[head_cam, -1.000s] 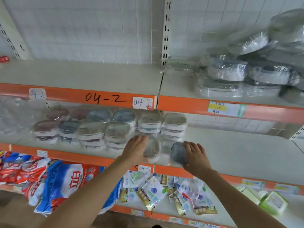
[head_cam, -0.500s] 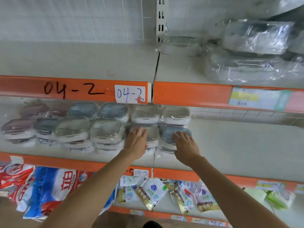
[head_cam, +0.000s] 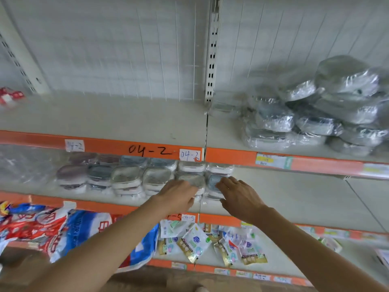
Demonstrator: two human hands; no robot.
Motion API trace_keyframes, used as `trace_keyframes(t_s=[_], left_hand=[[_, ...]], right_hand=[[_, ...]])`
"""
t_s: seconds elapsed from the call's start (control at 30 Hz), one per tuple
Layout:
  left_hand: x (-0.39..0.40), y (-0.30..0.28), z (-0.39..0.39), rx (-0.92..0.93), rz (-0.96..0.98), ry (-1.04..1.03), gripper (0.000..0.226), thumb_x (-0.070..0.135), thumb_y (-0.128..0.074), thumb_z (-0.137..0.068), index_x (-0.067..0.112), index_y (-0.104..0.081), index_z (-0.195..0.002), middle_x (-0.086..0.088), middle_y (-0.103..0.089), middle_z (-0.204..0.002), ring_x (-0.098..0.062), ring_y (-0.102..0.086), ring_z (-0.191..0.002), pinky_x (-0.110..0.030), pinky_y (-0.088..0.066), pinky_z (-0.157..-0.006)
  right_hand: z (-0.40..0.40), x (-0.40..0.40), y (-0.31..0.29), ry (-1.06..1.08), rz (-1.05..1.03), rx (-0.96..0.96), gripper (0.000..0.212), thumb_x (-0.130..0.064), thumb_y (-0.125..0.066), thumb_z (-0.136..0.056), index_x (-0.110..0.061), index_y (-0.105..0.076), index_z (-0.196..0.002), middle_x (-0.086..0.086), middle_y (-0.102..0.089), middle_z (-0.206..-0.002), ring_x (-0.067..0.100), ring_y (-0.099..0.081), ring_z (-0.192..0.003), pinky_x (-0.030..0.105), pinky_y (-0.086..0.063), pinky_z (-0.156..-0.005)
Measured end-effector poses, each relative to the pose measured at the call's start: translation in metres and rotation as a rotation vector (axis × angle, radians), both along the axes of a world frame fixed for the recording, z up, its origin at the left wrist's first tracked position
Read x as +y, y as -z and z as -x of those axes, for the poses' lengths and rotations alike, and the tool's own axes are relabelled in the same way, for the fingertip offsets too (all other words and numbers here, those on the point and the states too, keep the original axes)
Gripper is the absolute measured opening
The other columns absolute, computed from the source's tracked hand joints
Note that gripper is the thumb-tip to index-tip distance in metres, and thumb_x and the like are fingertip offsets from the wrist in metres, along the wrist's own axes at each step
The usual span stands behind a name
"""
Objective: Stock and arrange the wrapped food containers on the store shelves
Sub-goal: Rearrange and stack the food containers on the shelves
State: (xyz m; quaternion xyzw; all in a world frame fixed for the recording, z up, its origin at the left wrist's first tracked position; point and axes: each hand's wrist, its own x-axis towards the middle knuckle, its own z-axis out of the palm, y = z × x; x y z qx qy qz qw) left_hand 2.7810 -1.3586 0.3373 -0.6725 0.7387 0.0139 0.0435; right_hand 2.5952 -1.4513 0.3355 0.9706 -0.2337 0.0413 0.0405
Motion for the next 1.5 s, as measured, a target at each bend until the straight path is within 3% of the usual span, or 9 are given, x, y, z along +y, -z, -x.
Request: trace_keyframes(t_s=[0.17,0.37,0.6,0.83,0.97,1.07,1.17,1.3,1.5], left_hand=[[-0.011,-0.072,0.002,0.063,0.212,0.027,0.017,0.016,-0.045,-0.09,0.008,-0.06,-0.088,-0.004,-0.061,-0.088,-0.023,-0.058,-0.079,-0.032,-0.043,-0.063],[-0.068,-0.108,0.015,0.158,0.433,0.037,0.019,0.024,-0.047,-0.091,0.011,-0.061,-0.094,-0.001,-0.062,-0.096,-0.021,-0.059,-0.09,-0.029,-0.045,-0.071],[-0.172,-0.14,0.031,0.206,0.425,0.08,0.02,0.024,-0.048,-0.091,0.008,-0.06,-0.088,-0.004,-0.062,-0.096,-0.024,-0.059,-0.089,-0.031,-0.044,-0.068],[-0.224,-0.132,0.015,0.186,0.292,0.055,0.025,0.025,-0.05,-0.091,0.008,-0.059,-0.106,-0.006,-0.057,-0.107,-0.026,-0.056,-0.104,-0.037,-0.047,-0.083],[-0.249,-0.127,-0.027,0.14,0.206,0.002,0.034,0.024,-0.048,-0.094,0.006,-0.049,-0.124,-0.008,-0.047,-0.132,-0.026,-0.047,-0.122,-0.036,-0.043,-0.096],[-0.262,-0.123,-0.051,0.07,0.078,-0.014,0.051,0.024,-0.047,-0.096,0.006,-0.032,-0.141,-0.008,-0.027,-0.152,-0.022,-0.029,-0.138,-0.032,-0.029,-0.11],[-0.265,-0.116,-0.062,0.031,0.021,0.022,0.047,0.019,-0.047,-0.094,0.006,-0.034,-0.137,-0.009,-0.031,-0.148,-0.023,-0.031,-0.135,-0.032,-0.03,-0.106],[-0.251,-0.119,-0.071,-0.085,0.182,0.07,0.037,0.029,-0.049,-0.09,0.009,-0.047,-0.121,-0.007,-0.05,-0.127,-0.025,-0.047,-0.117,-0.033,-0.036,-0.092],[-0.213,-0.126,-0.114,-0.194,0.186,-0.044,0.062,0.057,-0.061,-0.079,0.015,-0.051,-0.124,-0.008,-0.062,-0.117,-0.029,-0.058,-0.107,-0.032,-0.042,-0.085]], right_hand=[[0.01,-0.007,-0.071,0.044,0.1,-0.069,0.038,-0.028,-0.049,-0.091,-0.015,-0.049,-0.127,0.002,-0.05,-0.124,0.021,-0.044,-0.118,0.032,-0.035,-0.091],[0.029,-0.048,-0.118,0.17,0.197,-0.163,0.039,-0.033,-0.052,-0.09,-0.016,-0.051,-0.126,0.0,-0.052,-0.122,0.02,-0.045,-0.118,0.031,-0.033,-0.094],[0.039,-0.14,-0.157,0.414,0.153,-0.199,0.042,-0.04,-0.045,-0.094,-0.011,-0.05,-0.124,0.007,-0.048,-0.124,0.024,-0.041,-0.118,0.032,-0.035,-0.096],[0.008,-0.181,-0.149,0.744,-0.228,-0.077,0.095,-0.075,-0.041,-0.08,-0.014,-0.015,-0.148,0.023,-0.027,-0.145,0.04,-0.029,-0.132,0.044,-0.028,-0.106],[0.0,-0.185,-0.151,0.75,-0.199,-0.101,0.085,-0.065,-0.051,-0.08,-0.013,-0.023,-0.142,0.021,-0.034,-0.139,0.037,-0.034,-0.127,0.042,-0.033,-0.103],[-0.002,-0.176,-0.157,0.75,-0.192,-0.148,0.073,-0.058,-0.057,-0.077,-0.012,-0.035,-0.13,0.017,-0.04,-0.131,0.033,-0.038,-0.12,0.04,-0.036,-0.099],[-0.009,-0.166,-0.165,0.717,-0.125,-0.201,0.062,-0.052,-0.058,-0.075,-0.014,-0.04,-0.12,0.014,-0.043,-0.125,0.03,-0.04,-0.115,0.037,-0.038,-0.096],[-0.029,-0.154,-0.167,0.642,-0.037,-0.283,0.06,-0.05,-0.059,-0.074,-0.016,-0.041,-0.12,0.011,-0.043,-0.124,0.027,-0.04,-0.112,0.034,-0.036,-0.096],[-0.074,-0.146,-0.149,0.595,-0.068,-0.172,0.062,-0.052,-0.06,-0.076,-0.017,-0.039,-0.123,0.01,-0.041,-0.128,0.027,-0.039,-0.116,0.034,-0.035,-0.097]])
